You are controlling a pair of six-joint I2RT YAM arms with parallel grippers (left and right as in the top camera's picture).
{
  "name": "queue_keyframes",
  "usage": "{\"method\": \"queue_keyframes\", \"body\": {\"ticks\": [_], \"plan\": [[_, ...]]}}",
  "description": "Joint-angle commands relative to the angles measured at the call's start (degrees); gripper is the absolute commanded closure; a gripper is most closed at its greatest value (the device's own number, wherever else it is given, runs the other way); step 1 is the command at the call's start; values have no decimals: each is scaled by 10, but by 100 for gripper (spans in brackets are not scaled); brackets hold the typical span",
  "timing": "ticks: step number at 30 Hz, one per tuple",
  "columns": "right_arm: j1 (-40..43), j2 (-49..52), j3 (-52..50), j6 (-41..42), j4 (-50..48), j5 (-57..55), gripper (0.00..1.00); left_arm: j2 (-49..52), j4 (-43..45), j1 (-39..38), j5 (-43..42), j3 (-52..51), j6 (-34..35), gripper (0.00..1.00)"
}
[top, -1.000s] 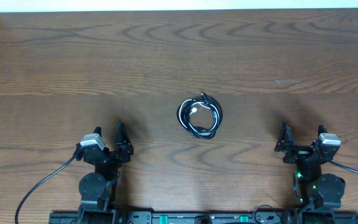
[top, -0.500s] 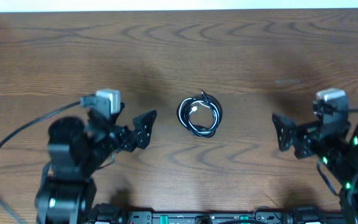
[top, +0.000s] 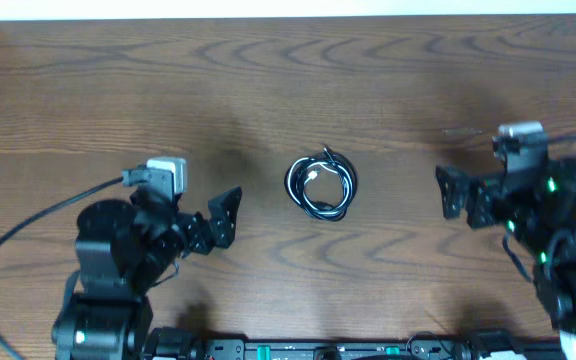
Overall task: Untangle cables
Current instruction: 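Move the left gripper toward the black-and-white cable coil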
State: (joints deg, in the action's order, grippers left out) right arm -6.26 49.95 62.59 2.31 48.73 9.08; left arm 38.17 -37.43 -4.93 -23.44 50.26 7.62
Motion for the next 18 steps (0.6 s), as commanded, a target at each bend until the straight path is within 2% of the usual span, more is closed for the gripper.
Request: {"method": "queue_keyframes", "body": {"ticks": [1, 5, 8, 13, 15, 18], "plan": [[-17, 61, 59, -3, 9, -4, 1, 67, -18, 0, -6, 53, -5, 2], [-50, 127, 127, -21, 34, -4, 1, 136, -45, -9, -21, 104, -12, 2], [-80, 170, 165, -33, 53, -6, 1, 176, -36, -23, -68, 112, -15, 2], [-105, 181, 165, -59, 50, -6, 1, 213, -37, -38, -141, 112, -52, 1], [-111, 181, 165, -61, 51, -6, 1, 227, -37, -53, -143, 112, -60, 6], [-115, 183, 165, -63, 51, -6, 1, 255, -37, -85, -143, 112, -79, 6]]}}
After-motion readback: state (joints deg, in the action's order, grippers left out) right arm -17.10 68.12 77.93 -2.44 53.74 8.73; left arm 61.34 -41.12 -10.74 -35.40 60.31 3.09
